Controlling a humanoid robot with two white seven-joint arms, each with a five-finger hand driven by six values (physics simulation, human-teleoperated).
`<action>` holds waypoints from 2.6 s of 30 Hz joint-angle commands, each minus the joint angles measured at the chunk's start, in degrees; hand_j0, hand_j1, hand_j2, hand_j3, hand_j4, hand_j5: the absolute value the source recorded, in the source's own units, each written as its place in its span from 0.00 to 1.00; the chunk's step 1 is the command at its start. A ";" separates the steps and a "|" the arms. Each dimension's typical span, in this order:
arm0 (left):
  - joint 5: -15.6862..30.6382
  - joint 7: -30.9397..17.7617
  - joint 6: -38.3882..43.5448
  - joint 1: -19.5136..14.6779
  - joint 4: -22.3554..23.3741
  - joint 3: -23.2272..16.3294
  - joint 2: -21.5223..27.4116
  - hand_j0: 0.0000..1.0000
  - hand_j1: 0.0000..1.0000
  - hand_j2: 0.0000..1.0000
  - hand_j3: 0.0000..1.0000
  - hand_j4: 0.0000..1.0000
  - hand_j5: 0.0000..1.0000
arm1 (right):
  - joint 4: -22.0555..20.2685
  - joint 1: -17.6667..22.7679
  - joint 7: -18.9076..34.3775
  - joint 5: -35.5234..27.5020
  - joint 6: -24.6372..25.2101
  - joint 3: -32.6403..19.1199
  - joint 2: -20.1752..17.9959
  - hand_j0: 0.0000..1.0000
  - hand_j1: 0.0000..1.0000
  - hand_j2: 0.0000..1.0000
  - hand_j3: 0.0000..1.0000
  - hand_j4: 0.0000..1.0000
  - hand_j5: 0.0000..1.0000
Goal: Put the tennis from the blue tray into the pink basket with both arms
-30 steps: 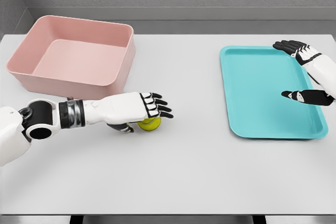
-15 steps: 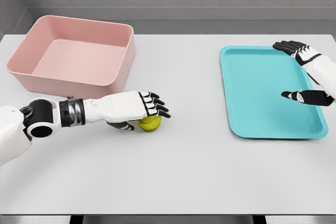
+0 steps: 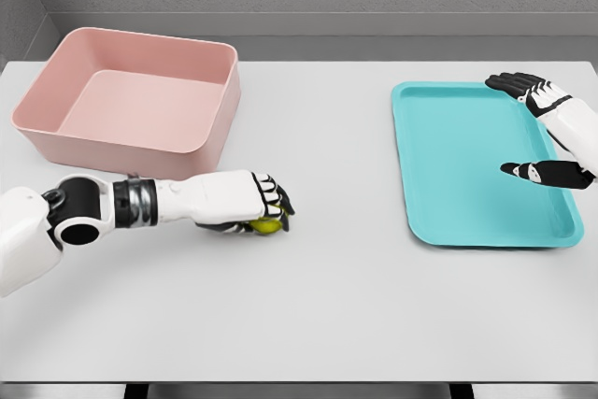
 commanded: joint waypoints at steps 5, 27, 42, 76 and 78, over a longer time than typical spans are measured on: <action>1.40 -0.20 0.04 -0.44 -0.63 0.02 0.39 0.61 0.61 0.61 0.61 0.61 0.61 | -0.02 0.00 -0.03 -0.40 0.15 -0.07 -0.04 1.00 1.00 1.00 1.00 1.00 1.00; 6.06 -0.20 0.04 -1.14 -8.54 5.73 2.94 0.62 0.62 0.62 0.62 0.62 0.62 | -0.02 0.09 -0.03 -0.49 0.15 -0.16 -0.04 1.00 1.00 1.00 1.00 1.00 1.00; 7.90 -0.20 0.04 -1.49 -9.33 12.50 4.17 0.62 0.62 0.62 0.62 0.62 0.62 | -0.02 0.09 -0.03 -0.49 0.15 -0.16 -0.04 1.00 1.00 1.00 1.00 1.00 1.00; 8.43 -0.29 0.04 -3.16 8.78 20.50 4.79 0.62 0.62 0.62 0.62 0.62 0.62 | -0.02 0.09 -0.12 -0.49 0.15 -0.16 -0.04 1.00 1.00 1.00 1.00 1.00 1.00; 9.31 -0.29 0.04 -3.08 11.06 22.34 4.79 0.77 0.77 0.77 0.77 0.77 0.77 | -0.02 0.09 -0.12 -0.49 0.15 -0.16 -0.04 1.00 1.00 1.00 1.00 1.00 1.00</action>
